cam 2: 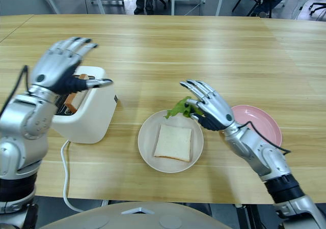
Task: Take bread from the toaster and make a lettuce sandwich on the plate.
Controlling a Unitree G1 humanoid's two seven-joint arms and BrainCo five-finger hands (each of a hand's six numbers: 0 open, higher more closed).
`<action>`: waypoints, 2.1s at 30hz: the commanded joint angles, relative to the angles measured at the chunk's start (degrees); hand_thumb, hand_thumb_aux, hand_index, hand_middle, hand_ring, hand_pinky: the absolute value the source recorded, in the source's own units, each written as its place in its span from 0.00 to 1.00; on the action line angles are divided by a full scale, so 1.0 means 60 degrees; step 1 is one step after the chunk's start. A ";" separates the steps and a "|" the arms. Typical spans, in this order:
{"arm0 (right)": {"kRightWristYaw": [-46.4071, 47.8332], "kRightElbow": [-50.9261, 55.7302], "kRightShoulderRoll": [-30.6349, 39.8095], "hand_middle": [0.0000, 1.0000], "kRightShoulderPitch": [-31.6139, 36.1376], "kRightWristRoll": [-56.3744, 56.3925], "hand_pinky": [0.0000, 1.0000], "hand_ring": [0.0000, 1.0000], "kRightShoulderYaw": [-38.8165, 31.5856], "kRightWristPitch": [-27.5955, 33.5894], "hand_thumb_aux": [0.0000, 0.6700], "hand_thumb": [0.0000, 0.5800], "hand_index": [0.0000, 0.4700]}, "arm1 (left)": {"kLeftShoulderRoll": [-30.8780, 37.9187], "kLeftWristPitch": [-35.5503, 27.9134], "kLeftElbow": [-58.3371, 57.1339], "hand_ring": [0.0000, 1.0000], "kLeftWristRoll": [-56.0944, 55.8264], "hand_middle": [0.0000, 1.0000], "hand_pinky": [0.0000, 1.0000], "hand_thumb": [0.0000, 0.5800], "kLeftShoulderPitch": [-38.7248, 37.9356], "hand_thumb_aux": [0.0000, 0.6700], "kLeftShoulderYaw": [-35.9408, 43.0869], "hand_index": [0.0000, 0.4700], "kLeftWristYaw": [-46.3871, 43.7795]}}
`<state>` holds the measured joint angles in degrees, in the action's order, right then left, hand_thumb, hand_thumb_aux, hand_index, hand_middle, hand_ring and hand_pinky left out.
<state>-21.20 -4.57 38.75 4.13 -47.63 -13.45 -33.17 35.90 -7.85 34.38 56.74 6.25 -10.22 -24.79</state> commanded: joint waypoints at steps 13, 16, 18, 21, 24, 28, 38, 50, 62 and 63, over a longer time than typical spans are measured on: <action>0.1232 0.1383 0.0089 0.00 -0.0418 -0.1110 0.00 0.00 -0.1446 -0.0507 1.00 1.00 0.98 | -0.0236 -0.1201 -0.1685 0.00 0.0219 0.00 0.00 0.00 -0.1299 0.00 -0.0045 0.00 0.0012; 0.1878 0.1211 0.0450 0.00 -0.0662 -0.0992 0.00 0.00 -0.1464 -0.0516 0.00 0.00 0.00 | -0.0229 -0.1336 -0.1914 0.00 0.0243 0.00 0.00 0.00 -0.1148 0.00 0.0192 0.00 -0.0086; 0.2233 0.0929 0.0629 0.00 -0.0859 -0.0673 0.00 0.00 -0.1314 -0.0513 0.00 0.00 0.00 | -0.0235 -0.1437 -0.1977 0.00 0.0252 0.00 0.00 0.00 -0.1031 0.00 0.0335 0.00 -0.0124; 0.2592 0.0407 0.0867 0.00 -0.1075 -0.0343 0.00 0.00 -0.0998 -0.0481 0.00 0.00 0.00 | -0.0162 -0.1573 -0.2113 0.00 0.0283 0.00 0.00 0.00 -0.0873 0.00 0.0526 0.00 -0.0331; 0.2923 -0.0100 0.0957 0.00 -0.1132 -0.0089 0.00 0.00 -0.0717 -0.0375 0.00 0.00 0.00 | -0.0155 -0.1712 -0.2285 0.00 0.0317 0.00 0.00 0.00 -0.0646 0.00 0.0765 0.00 -0.0447; 0.3260 -0.0648 0.0839 0.00 -0.1223 0.0257 0.00 0.00 -0.0391 -0.0248 0.00 0.00 0.00 | -0.0105 -0.1854 -0.2631 0.00 0.0428 0.00 0.00 0.00 -0.0255 0.00 0.1058 0.00 -0.0493; 0.3833 -0.2019 0.0205 0.00 -0.1538 0.0945 0.00 0.00 0.0176 0.0129 0.00 0.00 0.00 | 0.0345 -0.2420 -0.3366 0.00 0.0800 0.00 0.00 0.60 0.0210 0.37 0.1550 0.36 -0.0983; 0.4044 -0.2656 -0.0419 0.00 -0.1779 0.1398 0.00 0.00 0.0675 0.0268 0.00 0.00 0.00 | 0.0161 -0.2235 -0.3055 0.00 0.0031 0.00 0.00 1.00 0.0207 1.00 0.1732 0.98 -0.0982; 0.3711 -0.2267 -0.0677 0.00 -0.1850 0.1618 0.00 0.00 0.1240 0.0164 0.00 0.00 0.00 | -0.0239 -0.1595 -0.2413 1.00 -0.1267 1.00 1.00 1.00 0.0781 1.00 0.0902 0.98 0.1028; 0.3678 -0.2219 -0.0698 0.00 -0.1837 0.1682 0.00 0.00 0.1326 0.0173 0.00 0.00 0.00 | -0.0228 -0.1570 -0.2361 1.00 -0.1337 1.00 1.00 1.00 0.0787 1.00 0.0815 0.98 0.1125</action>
<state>1.51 -18.98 34.77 -6.64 -38.80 -7.26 -31.98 34.58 -18.26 17.61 50.07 9.55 -3.43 -20.69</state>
